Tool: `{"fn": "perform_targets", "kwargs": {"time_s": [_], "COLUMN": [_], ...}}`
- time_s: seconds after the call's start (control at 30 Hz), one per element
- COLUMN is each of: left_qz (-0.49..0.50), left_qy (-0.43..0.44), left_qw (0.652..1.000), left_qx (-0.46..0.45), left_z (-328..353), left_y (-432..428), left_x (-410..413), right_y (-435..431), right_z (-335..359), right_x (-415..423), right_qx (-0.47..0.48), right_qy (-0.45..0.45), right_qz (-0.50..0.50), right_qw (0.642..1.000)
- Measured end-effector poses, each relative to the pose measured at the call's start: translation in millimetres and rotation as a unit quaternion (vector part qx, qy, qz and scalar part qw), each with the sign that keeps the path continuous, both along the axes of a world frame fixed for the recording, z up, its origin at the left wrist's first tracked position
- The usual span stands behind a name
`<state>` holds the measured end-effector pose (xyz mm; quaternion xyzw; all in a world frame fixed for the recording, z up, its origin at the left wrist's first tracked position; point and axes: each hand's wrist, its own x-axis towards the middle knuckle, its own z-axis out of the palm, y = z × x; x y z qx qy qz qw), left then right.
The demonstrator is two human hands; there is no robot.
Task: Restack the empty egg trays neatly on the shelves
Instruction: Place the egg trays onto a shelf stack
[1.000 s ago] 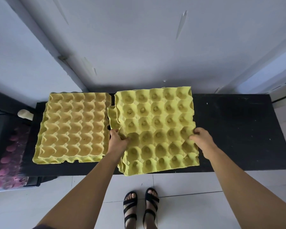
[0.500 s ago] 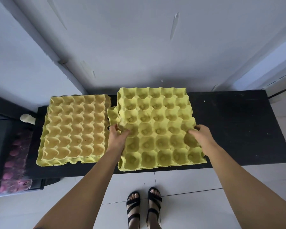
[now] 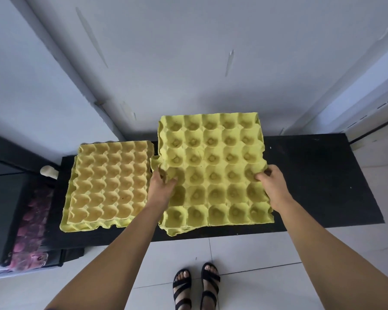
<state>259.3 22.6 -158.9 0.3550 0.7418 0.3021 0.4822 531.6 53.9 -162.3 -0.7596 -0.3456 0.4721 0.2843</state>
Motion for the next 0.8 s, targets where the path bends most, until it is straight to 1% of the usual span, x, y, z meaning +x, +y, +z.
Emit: {"fn": "perform_targets", "kwargs": {"time_s": [0.07,0.1,0.13,0.17,0.2,0.23,0.27,0.3,0.33,0.37,0.4,0.43,0.47,0.57,0.6,0.67,0.7,0.8], "left_qz": [-0.019,-0.041,-0.076,-0.13,-0.19,-0.262,-0.355,-0.434,-0.484,-0.508,-0.514,-0.518,-0.51,-0.458,-0.449,-0.422,-0.405,-0.356], "left_qy": [0.081,0.152,0.241,0.33,0.393,0.432,0.446,0.453,0.466,0.48,0.498,0.515,0.526,0.553,0.565,0.573,0.581,0.614], "left_qw": [0.996,0.987,0.964,0.925,0.873,0.816,0.764,0.72,0.676,0.642,0.62,0.607,0.609,0.627,0.626,0.639,0.646,0.651], "left_qx": [0.029,0.044,0.078,0.139,0.217,0.28,0.303,0.297,0.303,0.316,0.32,0.313,0.304,0.302,0.296,0.291,0.286,0.27], "left_z": [16,27,37,49,62,75,89,100,109,116,125,131,133,152,162,183,195,233], "left_y": [-1,-3,-6,-11,-15,-18,-21,-23,-27,-31,-35,-38,-40,-55,-62,-80,-90,-122], "left_x": [-1,-1,0,1,4,7,9,10,10,8,6,4,0,-15,-19,-26,-29,-41], "right_y": [-2,-3,-2,-2,-3,-2,-2,0,1,2,3,4,5,-3,-7,-15,-21,-41], "right_z": [17,26,34,43,54,64,75,84,96,107,119,129,138,170,181,201,211,246], "right_x": [-4,-6,-8,-11,-14,-16,-19,-21,-25,-28,-31,-35,-38,-55,-61,-75,-81,-102], "right_qx": [0.005,0.009,0.012,0.018,0.019,0.021,0.021,0.02,0.019,0.017,0.014,0.014,0.012,0.029,0.044,0.083,0.101,0.138], "right_qy": [0.013,0.019,0.023,0.029,0.036,0.043,0.052,0.059,0.067,0.072,0.077,0.083,0.088,0.095,0.091,0.081,0.081,0.097], "right_qz": [0.003,0.002,-0.002,-0.006,-0.011,-0.016,-0.019,-0.02,-0.019,-0.018,-0.012,-0.002,0.012,0.057,0.068,0.093,0.107,0.169], "right_qw": [1.0,1.0,1.0,0.999,0.999,0.999,0.998,0.998,0.997,0.997,0.997,0.996,0.996,0.993,0.993,0.989,0.986,0.971]}}
